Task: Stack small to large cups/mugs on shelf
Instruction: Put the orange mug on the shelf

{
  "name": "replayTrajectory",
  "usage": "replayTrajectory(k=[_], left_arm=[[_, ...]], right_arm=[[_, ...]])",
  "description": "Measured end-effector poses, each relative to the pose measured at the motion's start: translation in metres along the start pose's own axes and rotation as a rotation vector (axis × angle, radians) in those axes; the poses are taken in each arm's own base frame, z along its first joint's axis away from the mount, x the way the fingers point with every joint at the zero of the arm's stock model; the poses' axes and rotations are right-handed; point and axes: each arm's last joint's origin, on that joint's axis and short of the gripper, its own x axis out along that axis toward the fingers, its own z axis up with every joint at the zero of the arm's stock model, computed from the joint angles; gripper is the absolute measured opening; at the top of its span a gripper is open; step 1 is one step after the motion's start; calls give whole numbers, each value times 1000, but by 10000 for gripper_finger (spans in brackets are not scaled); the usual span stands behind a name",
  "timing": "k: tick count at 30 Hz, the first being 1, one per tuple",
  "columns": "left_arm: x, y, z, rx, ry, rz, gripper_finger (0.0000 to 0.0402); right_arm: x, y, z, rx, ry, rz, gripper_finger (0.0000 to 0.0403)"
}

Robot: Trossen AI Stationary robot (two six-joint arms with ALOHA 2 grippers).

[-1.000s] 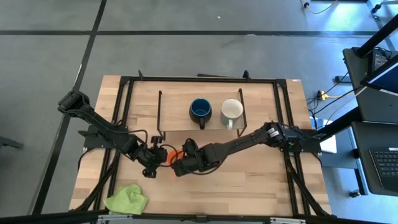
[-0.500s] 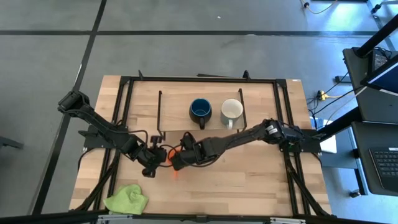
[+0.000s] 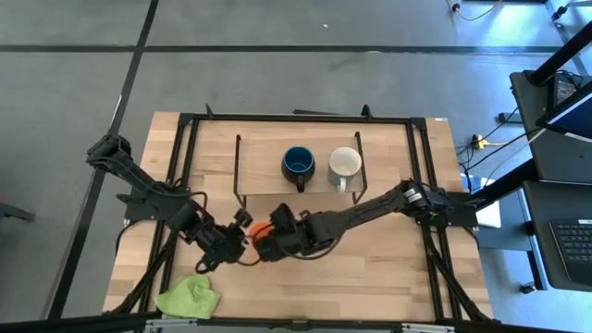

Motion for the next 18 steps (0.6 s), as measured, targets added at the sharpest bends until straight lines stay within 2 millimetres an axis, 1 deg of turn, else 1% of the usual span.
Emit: replayTrajectory(k=[3,5,9,12,14,16,18], left_arm=[[-1,-1,1,174,-7,-2,69],[2,-2,2,251,-1,-11,69],[16,1,1,367,30,-56,69],[31,5,-1,410,74,-82,69],[38,8,-3,418,97,-88,69],[41,11,-4,410,107,-87,69],[42,14,-5,394,98,-114,69]], right_arm=[[-33,3,7,9,-164,8,91],[-57,5,8,13,-259,16,91],[-106,3,12,28,-392,45,91],[-135,-4,18,47,-470,49,91],[-153,-9,21,62,-510,53,91],[-167,-14,22,63,-540,55,91],[-176,-16,21,59,-552,59,91]])
